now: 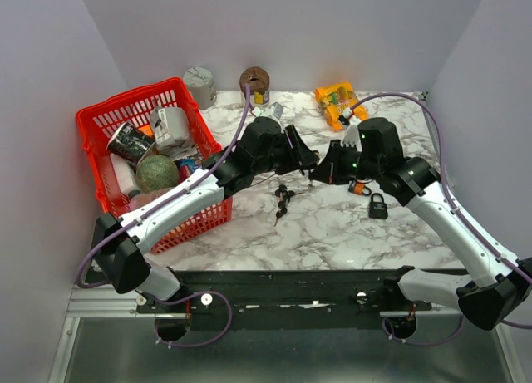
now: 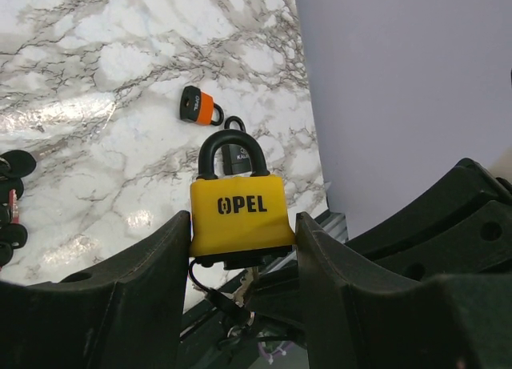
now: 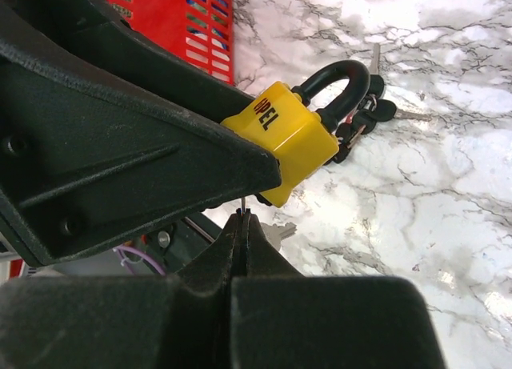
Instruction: Unlock with the key
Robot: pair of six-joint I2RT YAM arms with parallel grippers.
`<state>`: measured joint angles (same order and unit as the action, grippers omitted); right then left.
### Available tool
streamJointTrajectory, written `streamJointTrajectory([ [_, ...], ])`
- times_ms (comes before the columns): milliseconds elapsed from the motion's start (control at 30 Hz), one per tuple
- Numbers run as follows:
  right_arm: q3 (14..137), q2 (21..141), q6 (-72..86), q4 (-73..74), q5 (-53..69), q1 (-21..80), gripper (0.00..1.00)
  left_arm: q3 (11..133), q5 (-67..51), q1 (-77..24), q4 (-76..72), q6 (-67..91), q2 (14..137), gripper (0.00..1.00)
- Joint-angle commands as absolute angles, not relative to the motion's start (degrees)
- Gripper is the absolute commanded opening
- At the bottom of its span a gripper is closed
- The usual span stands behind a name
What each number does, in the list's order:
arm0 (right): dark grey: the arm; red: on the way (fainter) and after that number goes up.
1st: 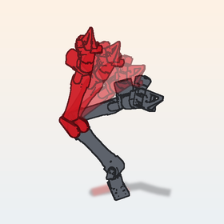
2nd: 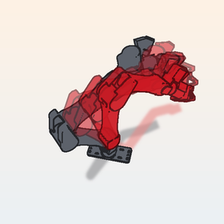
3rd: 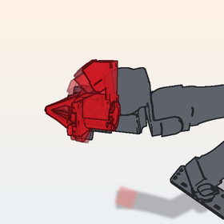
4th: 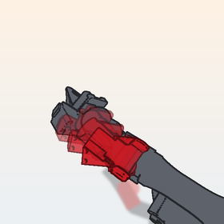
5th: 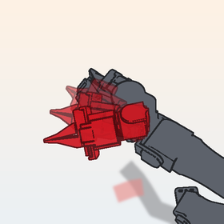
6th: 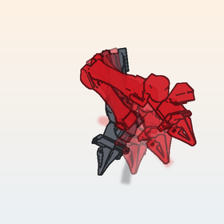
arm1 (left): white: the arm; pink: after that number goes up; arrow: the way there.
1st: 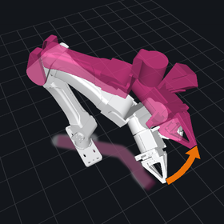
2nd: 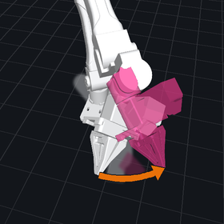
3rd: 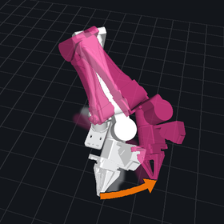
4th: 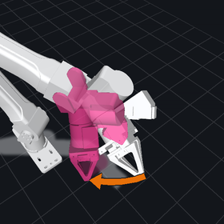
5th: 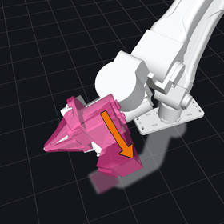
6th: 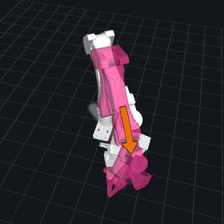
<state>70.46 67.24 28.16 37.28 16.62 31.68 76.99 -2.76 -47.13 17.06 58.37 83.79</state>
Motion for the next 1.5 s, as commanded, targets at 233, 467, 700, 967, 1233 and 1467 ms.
streamJointTrajectory([
  [233,70.4,68.47,33.66,35.16,17.58,29.36,0.01,77.61,0.95,-48.51,14.94,57.75,81.47,0.0],
  [467,69.35,69.35,37.0,32.35,21.44,26.9,0.01,77.52,3.25,-49.48,14.33,56.43,81.04,0.0],
  [700,69.26,70.57,38.23,31.2,22.06,25.4,0.01,78.05,5.62,-50.62,14.15,54.93,80.95,0.0],
  [967,68.82,71.81,39.46,31.2,20.22,25.4,0.01,80.59,9.49,-52.73,15.64,52.12,81.83,0.0],
  [1233,67.94,70.05,42.27,29.8,16.35,24.7,0.01,80.95,11.07,-53.44,15.82,51.24,81.74,0.0],
  [1467,66.71,69.43,46.84,22.42,16.7,23.2,0.01,79.98,11.34,-54.05,14.59,50.71,80.95,0.0],
])
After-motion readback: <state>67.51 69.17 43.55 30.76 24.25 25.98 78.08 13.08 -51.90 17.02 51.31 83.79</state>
